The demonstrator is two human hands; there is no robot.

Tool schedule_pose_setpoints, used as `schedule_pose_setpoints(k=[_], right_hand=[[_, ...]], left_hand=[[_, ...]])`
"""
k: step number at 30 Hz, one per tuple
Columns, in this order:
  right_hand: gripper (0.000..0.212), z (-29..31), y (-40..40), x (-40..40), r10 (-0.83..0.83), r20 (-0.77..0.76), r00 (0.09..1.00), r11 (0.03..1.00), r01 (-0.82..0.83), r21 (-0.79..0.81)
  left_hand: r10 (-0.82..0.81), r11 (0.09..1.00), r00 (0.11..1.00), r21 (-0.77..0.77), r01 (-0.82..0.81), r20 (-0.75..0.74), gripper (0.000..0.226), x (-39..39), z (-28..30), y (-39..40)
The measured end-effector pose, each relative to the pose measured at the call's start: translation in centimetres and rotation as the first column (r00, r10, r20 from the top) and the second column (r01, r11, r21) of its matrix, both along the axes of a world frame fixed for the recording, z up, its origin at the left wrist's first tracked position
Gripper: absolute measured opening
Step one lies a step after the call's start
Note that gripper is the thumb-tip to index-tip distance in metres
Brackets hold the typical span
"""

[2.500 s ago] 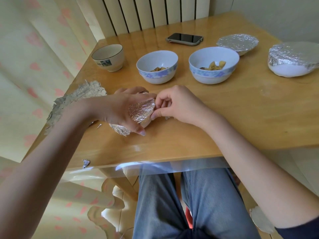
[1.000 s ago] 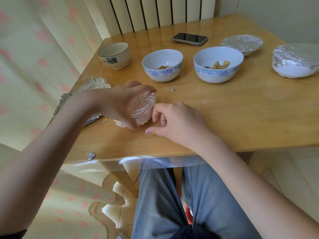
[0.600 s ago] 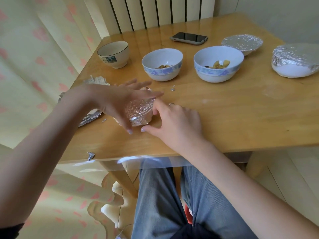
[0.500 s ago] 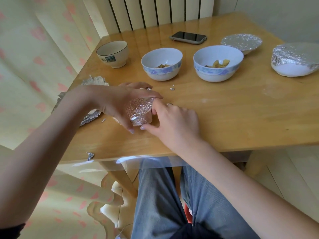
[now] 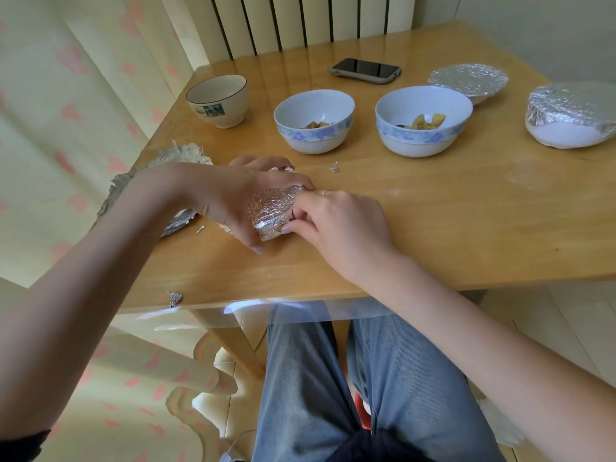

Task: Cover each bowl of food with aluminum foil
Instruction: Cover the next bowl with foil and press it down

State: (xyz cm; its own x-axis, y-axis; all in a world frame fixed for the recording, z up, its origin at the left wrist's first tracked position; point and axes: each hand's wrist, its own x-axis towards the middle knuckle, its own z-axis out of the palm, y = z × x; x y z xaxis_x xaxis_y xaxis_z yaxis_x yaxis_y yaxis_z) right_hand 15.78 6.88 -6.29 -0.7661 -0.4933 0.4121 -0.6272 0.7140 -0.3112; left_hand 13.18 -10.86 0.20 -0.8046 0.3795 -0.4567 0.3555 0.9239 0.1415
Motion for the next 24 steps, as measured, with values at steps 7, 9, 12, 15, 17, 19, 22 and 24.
schedule_pose_setpoints(k=[7, 9, 12, 15, 17, 19, 22, 24], right_hand=[[0.033, 1.3, 0.3, -2.0, 0.025, 0.137, 0.99, 0.999, -0.028, 0.018], [0.044, 1.7, 0.4, -2.7, -0.014, 0.14, 0.99, 0.998, 0.006, 0.059], [0.047, 2.4, 0.3, -3.8, -0.014, 0.202, 0.979, 0.998, 0.002, 0.062], [0.044, 3.0, 0.2, -4.5, 0.066, 0.328, 0.943, 0.996, -0.083, 0.04], [0.043, 3.2, 0.3, -4.5, 0.086, 0.342, 0.936, 0.993, -0.106, 0.041], [0.041, 3.0, 1.0, -4.2, 0.09, 0.322, 0.942, 0.993, -0.111, 0.046], [0.045, 2.6, 1.5, -3.6, 0.078, 0.331, 0.94, 0.997, -0.079, -0.012], [0.05, 2.2, 1.2, -3.5, 0.055, 0.316, 0.947, 0.998, -0.038, -0.059]], left_hand=[[0.005, 1.0, 1.0, -0.012, -0.005, 0.001, 0.108, 0.0, -0.1, -0.2], [0.001, 1.0, 1.0, -0.019, -0.001, -0.012, 0.106, 0.1, -0.1, -0.1], [0.006, 1.0, 1.0, -0.024, -0.007, -0.021, 0.103, 0.1, 0.0, 0.1], [0.012, 1.0, 1.0, -0.022, -0.013, -0.026, 0.099, 0.2, 0.0, 0.2], [0.012, 1.0, 0.999, -0.011, -0.012, -0.031, 0.097, 0.3, 0.0, 0.2], [0.01, 1.0, 0.999, 0.003, -0.01, -0.035, 0.098, 0.3, 0.0, 0.2], [0.013, 1.0, 0.999, 0.001, -0.013, -0.036, 0.101, 0.4, 0.0, 0.1], [0.012, 1.0, 0.999, -0.007, -0.012, -0.039, 0.102, 0.4, 0.0, 0.1]])
